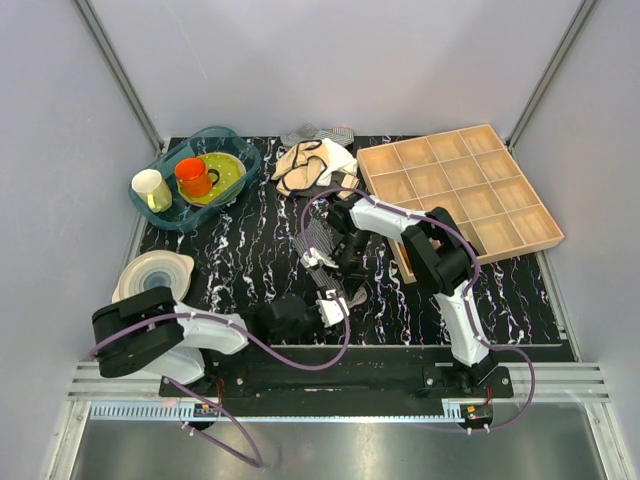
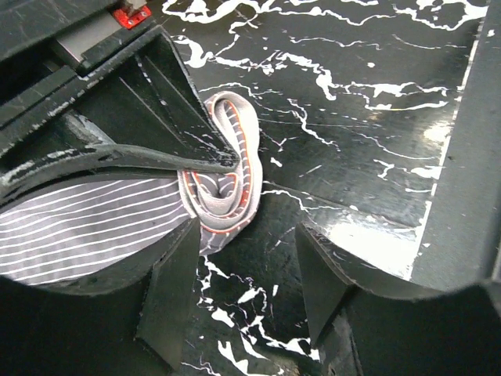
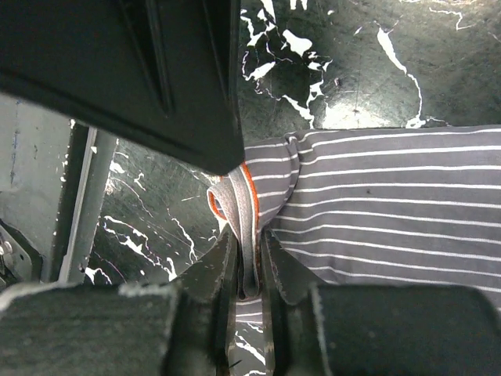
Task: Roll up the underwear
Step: Roll the underwear to the center of the board.
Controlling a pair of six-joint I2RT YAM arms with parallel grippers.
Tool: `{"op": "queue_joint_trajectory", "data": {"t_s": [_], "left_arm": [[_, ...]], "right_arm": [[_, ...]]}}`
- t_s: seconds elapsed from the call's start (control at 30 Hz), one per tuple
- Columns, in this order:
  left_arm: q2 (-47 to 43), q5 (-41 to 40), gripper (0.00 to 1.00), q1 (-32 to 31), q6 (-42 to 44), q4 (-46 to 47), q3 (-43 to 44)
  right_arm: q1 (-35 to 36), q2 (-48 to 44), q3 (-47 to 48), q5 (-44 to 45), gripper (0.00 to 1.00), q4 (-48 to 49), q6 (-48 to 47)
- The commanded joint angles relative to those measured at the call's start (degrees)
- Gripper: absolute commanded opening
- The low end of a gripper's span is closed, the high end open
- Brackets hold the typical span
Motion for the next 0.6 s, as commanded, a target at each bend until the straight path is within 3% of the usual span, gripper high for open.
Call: {"op": "queue_joint_trajectory", "data": {"t_s": [0.0,0.33,0.47,0.5,0.57], "left_arm": [[3.0,-4.3,0.57,-0.3,2.5,7.9,2.6],[11.4,-6.3,0.59,-0.3,3.9,11.2,5.3],[13.2,-7.0,0.42,-0.3,4.0,9.8,6.6],[13.5,-7.0,0.23,-0.3,3.8,9.3,6.8],[13.5,-6.5,0.09,-0.2,3.5,8.3,6.9]], "right_arm": [[0.1,1.0,1.5,-0.3,0.13,-6.0,2.2],[-0.1,1.4,1.9,-0.7,0.13,-6.2,3.1],[-0.1,1.3,1.9,-1.3,0.13,-6.2,3.5],[-0.2,1.2,1.8,-1.8,0.13,-6.2,3.7],[-0.5,0.8,1.8,-2.5,0.20,-6.1,4.1]]}}
